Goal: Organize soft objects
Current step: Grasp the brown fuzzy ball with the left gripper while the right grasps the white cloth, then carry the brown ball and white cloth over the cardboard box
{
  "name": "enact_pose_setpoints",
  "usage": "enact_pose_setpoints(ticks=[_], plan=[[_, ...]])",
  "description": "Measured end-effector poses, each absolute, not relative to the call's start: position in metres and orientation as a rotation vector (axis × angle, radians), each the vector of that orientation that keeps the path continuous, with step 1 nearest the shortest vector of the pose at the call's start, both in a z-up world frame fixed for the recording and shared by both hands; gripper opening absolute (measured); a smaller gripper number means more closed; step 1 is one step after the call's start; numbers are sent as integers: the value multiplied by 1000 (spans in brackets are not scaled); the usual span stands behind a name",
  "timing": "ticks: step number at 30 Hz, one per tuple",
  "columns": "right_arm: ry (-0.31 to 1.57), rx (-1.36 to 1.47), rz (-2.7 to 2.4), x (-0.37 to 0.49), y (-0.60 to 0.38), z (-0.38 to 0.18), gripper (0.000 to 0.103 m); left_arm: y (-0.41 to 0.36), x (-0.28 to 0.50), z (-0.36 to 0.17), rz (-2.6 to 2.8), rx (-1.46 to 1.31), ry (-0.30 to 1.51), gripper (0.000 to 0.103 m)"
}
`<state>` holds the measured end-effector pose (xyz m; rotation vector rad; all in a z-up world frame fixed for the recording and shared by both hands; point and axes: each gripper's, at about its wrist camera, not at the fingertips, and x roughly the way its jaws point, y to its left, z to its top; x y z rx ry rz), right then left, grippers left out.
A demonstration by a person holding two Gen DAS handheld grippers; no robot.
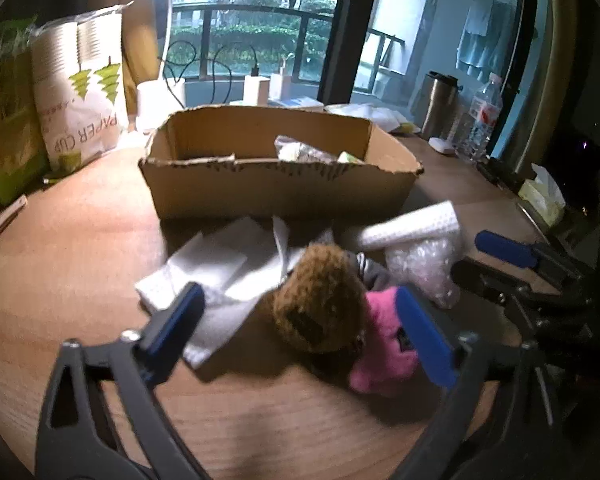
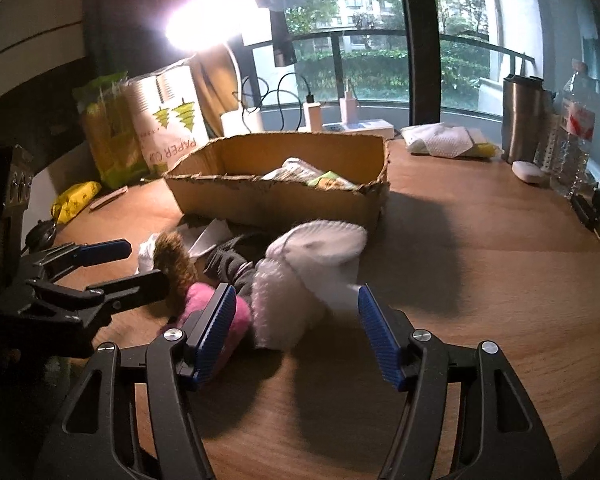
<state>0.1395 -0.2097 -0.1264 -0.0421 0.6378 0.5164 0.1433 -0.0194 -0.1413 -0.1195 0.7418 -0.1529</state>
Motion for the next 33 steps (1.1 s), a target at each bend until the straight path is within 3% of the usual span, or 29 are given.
enact_pose_setpoints(ticks=[3, 5, 10, 12, 14, 18, 22, 33], plan=[[625, -49, 529, 148, -205, -122, 67, -21, 151, -143, -139, -105, 749, 82], [616, -44, 530, 155, -204, -120, 67, -22, 154, -145, -137, -104, 758, 69], [676, -14, 537, 182, -199, -125, 67, -24, 154, -150, -161, -111, 774, 55], [701, -7, 548, 189, -198, -128, 53, -26, 153, -150, -167, -105, 773, 52], [700, 7, 560, 189, -199, -127, 24, -27, 152, -149, -181, -107, 770, 45], [663, -19, 540, 183, -200, -117, 6, -28, 150, -148, -195, -109, 763, 39], [616, -6, 541, 175, -207, -101, 6, -25, 149, -145, -200, -119, 754, 33], [488, -24, 529, 156, -217, -59, 6, -24, 141, -130, -239, -134, 703, 30]])
